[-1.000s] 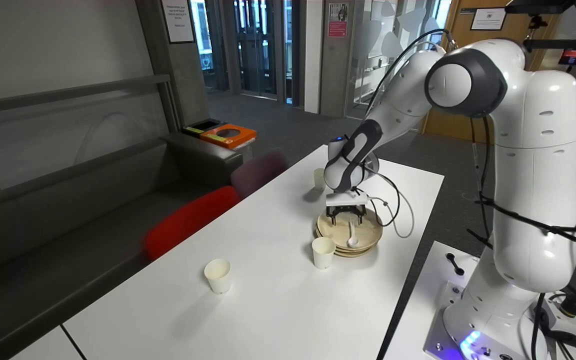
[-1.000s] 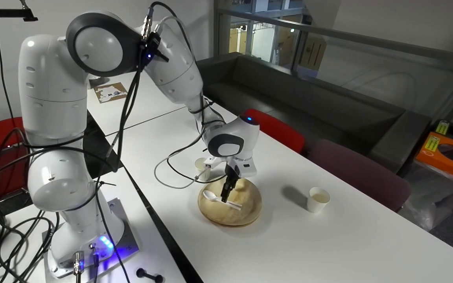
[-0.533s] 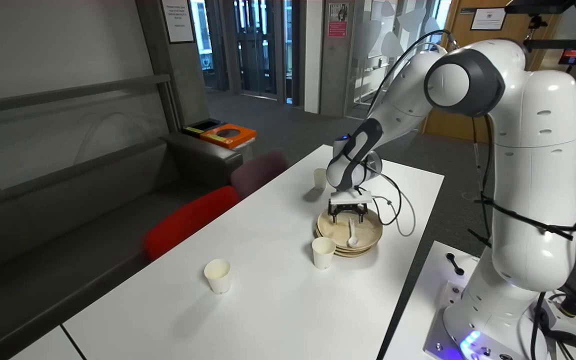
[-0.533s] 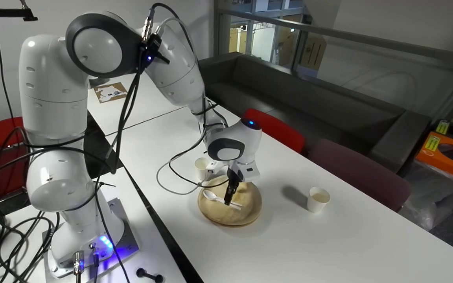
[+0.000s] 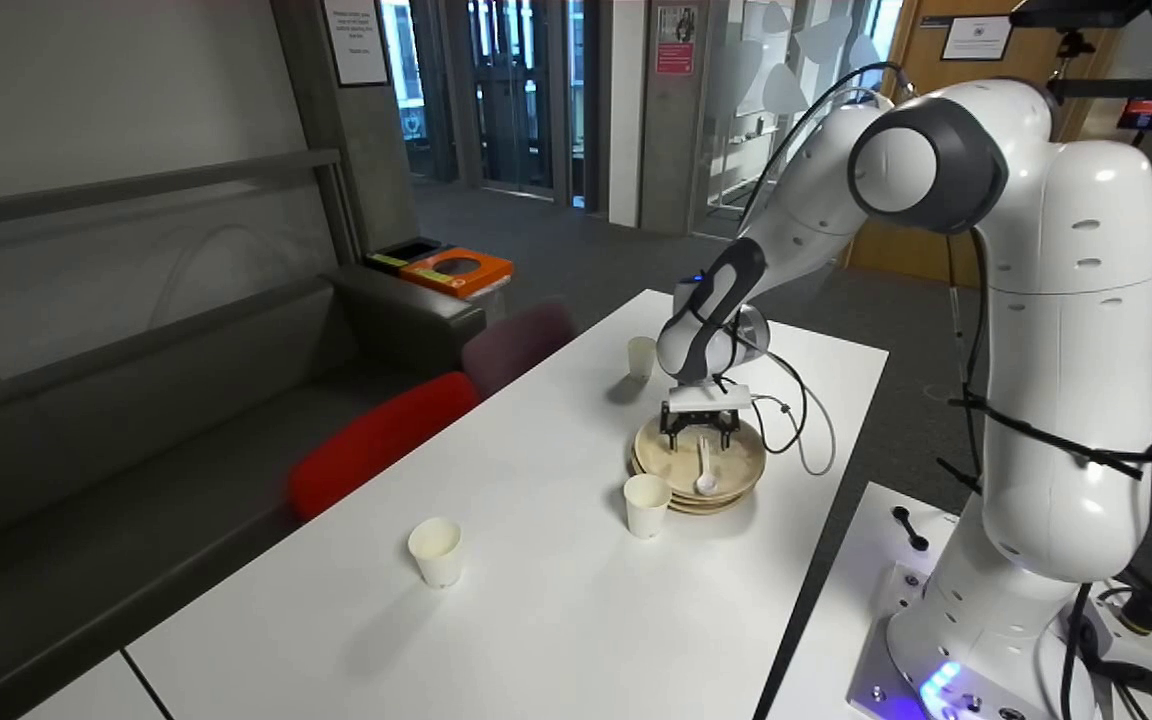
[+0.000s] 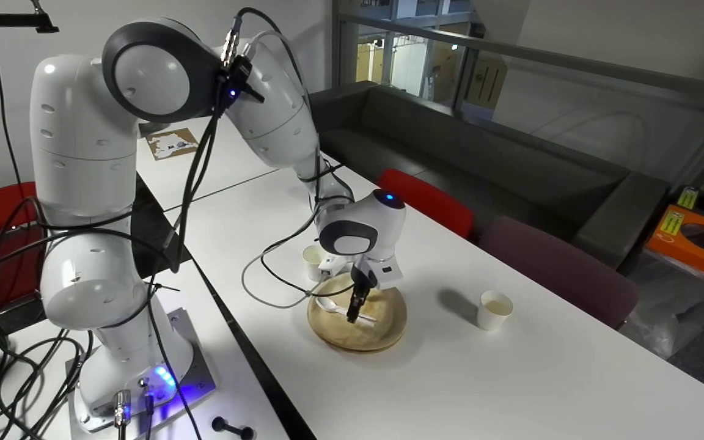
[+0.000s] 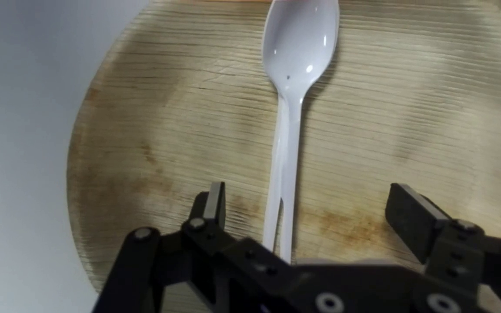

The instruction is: Take the spoon off of the wooden plate

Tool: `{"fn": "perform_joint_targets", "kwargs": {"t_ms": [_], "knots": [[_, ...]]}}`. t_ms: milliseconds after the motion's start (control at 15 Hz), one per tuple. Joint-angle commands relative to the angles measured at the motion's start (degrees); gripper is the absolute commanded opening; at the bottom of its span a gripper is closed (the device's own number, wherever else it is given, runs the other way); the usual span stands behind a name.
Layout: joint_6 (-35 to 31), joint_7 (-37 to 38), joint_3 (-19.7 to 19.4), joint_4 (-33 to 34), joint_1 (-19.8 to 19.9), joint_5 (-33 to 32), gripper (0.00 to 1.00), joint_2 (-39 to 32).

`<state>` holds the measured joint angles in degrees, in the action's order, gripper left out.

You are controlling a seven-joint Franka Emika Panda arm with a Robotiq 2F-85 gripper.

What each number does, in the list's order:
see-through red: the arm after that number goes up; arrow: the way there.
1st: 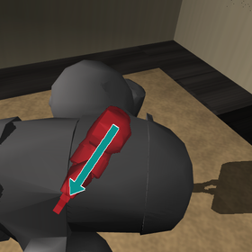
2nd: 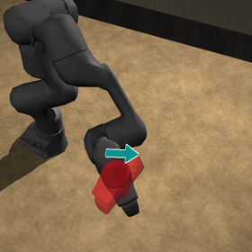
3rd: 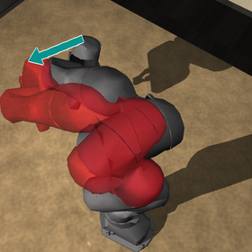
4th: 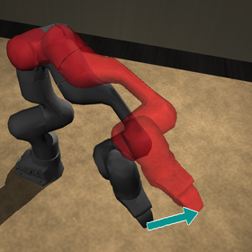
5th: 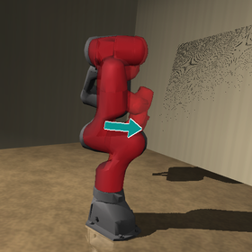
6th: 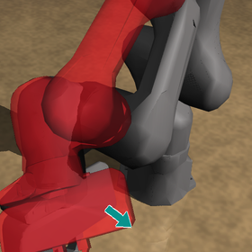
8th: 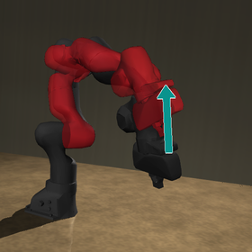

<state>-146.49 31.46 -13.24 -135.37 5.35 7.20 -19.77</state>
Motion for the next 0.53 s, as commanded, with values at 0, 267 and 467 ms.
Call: {"fn": "perform_joint_targets", "kwargs": {"t_ms": [0, 267, 467], "knots": [[-1.93, -2.44, 0.71, -1.37, 0.58, 1.81, 1.0, 0.67], [-1.74, -2.57, 0.77, -1.33, 0.6, 1.92, 0.69, 0.37], [-1.47, -2.54, 0.73, -1.25, 0.64, 1.96, 0.47, 0.48]]}}
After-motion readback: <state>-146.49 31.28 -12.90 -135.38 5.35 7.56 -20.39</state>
